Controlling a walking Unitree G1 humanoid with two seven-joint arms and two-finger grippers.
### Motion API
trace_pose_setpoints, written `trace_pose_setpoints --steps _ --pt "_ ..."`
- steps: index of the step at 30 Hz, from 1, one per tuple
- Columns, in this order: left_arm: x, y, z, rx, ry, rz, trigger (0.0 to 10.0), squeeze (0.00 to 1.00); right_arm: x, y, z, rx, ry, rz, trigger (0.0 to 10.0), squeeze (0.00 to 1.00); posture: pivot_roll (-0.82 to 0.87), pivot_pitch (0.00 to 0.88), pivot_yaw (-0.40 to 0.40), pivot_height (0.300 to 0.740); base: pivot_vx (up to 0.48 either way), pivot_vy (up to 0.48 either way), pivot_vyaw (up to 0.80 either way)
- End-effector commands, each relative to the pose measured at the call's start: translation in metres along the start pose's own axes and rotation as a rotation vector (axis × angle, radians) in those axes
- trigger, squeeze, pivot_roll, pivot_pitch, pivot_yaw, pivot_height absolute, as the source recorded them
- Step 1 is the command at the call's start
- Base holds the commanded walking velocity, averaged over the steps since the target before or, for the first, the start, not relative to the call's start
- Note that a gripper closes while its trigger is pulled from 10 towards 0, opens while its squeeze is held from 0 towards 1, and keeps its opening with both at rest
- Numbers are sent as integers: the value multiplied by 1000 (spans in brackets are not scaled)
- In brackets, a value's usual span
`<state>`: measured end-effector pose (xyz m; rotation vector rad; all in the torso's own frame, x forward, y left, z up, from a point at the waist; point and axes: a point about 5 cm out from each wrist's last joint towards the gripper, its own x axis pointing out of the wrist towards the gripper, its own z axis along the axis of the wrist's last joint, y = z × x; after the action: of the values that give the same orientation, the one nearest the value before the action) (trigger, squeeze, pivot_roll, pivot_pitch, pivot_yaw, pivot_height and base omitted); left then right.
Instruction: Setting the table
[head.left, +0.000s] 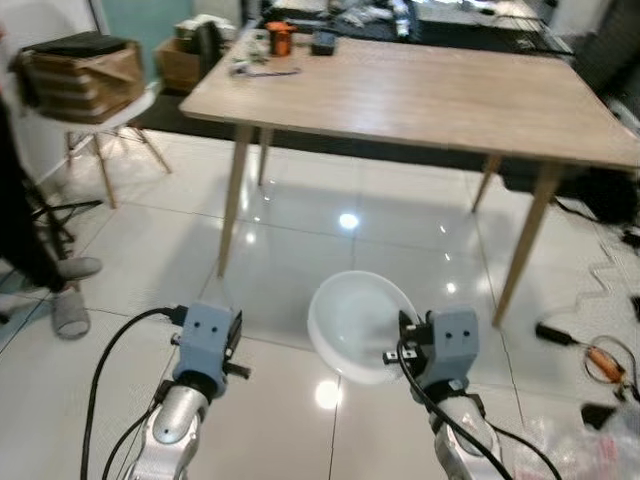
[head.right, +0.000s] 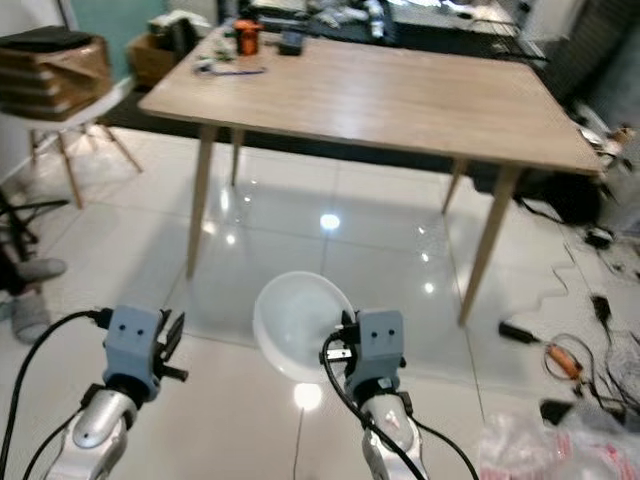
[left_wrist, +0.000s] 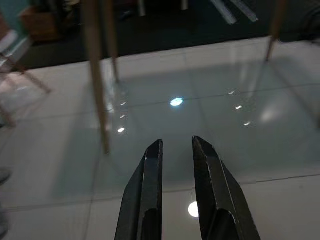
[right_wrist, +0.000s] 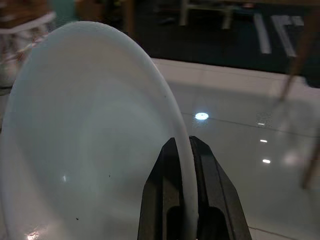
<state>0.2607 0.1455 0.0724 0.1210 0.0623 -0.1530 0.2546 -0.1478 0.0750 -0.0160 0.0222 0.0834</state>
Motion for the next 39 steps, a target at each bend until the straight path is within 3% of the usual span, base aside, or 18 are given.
trace_pose_setpoints --steps 1,18,39 --pt "-2 -2 -3 -20 25 -8 10000 0 -1 -2 -2 8 14 -19 10000 0 -113 11 47 740 0 0 -800" --pt "3 -2 2 -65 22 18 10000 0 3 -6 -2 41 27 -47 10000 0 -112 7 44 740 0 0 -686" --pt "5 -1 2 -57 26 58 10000 0 5 -2 5 48 -1 -20 10000 0 -112 0 41 740 480 0 0"
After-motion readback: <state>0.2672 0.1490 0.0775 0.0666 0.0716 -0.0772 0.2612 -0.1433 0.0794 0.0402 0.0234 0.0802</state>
